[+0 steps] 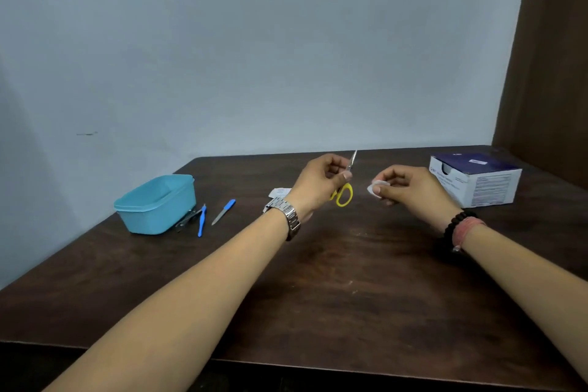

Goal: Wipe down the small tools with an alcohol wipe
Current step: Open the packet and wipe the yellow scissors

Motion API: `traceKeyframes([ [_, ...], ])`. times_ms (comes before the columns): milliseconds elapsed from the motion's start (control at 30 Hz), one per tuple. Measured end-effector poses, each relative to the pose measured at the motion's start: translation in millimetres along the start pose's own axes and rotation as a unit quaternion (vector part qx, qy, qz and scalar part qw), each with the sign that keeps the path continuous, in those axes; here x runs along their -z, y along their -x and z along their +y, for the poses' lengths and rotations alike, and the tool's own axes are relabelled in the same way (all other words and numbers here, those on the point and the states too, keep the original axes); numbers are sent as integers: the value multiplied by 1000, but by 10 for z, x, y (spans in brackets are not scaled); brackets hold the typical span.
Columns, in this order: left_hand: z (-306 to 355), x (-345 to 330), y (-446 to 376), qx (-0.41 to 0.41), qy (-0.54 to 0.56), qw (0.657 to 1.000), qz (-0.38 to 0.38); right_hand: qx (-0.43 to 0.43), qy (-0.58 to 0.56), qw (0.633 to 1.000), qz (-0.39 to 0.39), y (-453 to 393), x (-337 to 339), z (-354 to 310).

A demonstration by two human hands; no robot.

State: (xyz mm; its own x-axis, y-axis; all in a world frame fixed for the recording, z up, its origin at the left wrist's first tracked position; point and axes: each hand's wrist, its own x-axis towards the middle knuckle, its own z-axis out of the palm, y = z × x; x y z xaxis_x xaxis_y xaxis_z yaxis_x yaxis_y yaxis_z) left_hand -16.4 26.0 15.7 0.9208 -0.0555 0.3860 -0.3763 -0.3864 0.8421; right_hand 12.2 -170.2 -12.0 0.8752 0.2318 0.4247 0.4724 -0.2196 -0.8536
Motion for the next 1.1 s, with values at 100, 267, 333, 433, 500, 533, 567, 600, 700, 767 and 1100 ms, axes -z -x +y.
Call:
traceKeyframes([
  [100,-81,-124,38,18,82,996,-26,6,7,1000,6,-14,14,-4],
  [267,-159,-170,123,22,121,991,-59,-2,-32,999,-13,-4,-60,-12],
  [333,-164,-174,147,20,124,990,-61,-6,-48,999,-21,17,-99,-40],
  [433,-153,-187,171,19,125,990,-59,-21,-57,998,-21,59,-102,-75],
  [500,-154,-197,190,19,127,990,-61,-28,-63,997,-20,86,-93,-97],
  [533,-156,-204,198,18,129,989,-63,-29,-71,997,-19,97,-90,-113],
  [567,-160,-211,205,18,131,989,-63,-29,-81,996,-18,106,-91,-123],
  [600,-162,-212,212,18,132,989,-60,-30,-90,995,-15,108,-95,-135],
  [700,-175,-194,210,20,121,991,-45,-42,-121,992,-8,104,-106,-159],
  [767,-188,-176,197,22,114,992,-39,-57,-154,986,-11,107,-120,-169],
  [1100,-219,-156,148,19,82,996,-30,-103,-291,950,-42,98,-113,-211],
])
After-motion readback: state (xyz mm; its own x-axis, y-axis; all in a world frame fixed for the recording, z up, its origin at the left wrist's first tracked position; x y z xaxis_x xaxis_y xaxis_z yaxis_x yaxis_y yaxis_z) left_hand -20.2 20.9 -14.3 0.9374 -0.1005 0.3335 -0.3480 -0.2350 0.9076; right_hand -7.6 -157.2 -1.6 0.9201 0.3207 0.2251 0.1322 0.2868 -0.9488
